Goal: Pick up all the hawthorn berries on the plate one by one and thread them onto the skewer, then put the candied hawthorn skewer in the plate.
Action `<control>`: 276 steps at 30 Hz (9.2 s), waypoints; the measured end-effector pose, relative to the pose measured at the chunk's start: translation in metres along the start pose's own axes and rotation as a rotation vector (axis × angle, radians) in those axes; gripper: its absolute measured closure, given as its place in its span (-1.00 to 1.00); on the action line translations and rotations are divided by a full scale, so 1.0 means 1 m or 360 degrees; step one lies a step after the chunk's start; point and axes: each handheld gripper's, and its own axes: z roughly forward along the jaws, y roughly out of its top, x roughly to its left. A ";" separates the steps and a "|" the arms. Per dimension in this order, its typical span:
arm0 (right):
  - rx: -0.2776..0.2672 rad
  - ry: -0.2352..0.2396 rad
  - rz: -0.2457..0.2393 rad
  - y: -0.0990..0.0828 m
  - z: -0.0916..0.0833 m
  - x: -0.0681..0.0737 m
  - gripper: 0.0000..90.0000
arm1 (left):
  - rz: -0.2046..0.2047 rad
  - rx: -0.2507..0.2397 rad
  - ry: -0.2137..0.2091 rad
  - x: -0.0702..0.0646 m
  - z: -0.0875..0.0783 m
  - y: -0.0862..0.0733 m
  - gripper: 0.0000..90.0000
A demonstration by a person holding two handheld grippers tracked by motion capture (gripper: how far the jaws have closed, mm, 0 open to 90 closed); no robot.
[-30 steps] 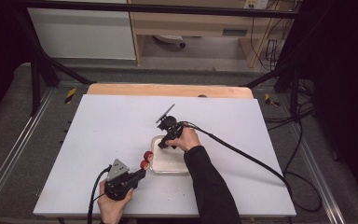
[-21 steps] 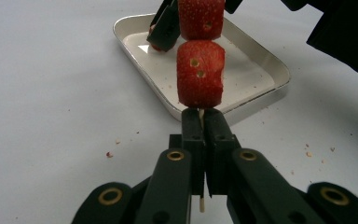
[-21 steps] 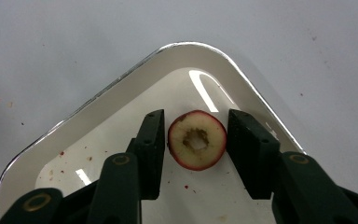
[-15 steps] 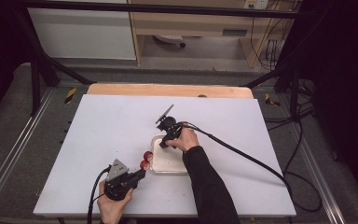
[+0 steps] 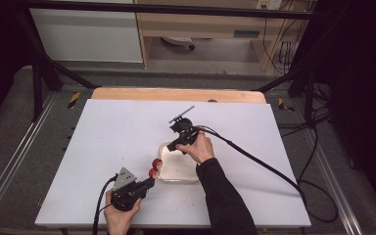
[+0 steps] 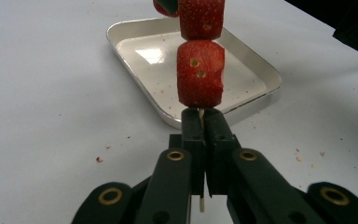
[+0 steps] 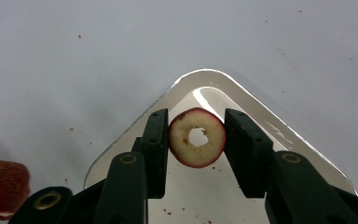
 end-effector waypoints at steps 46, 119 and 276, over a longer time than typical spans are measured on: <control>-0.1185 0.0533 0.0704 -0.085 -0.066 0.008 0.38 | -0.0148 -0.0210 -0.0074 -0.060 0.038 0.002 0.96; -0.1081 0.0589 0.0662 -0.099 -0.059 0.018 0.36 | -0.0285 -0.0322 -0.0134 -0.052 0.045 0.006 0.97; -0.0548 -0.0204 0.0051 -0.242 -0.079 -0.078 -0.97 | 0.0398 0.0465 0.0017 0.027 0.021 0.059 -0.82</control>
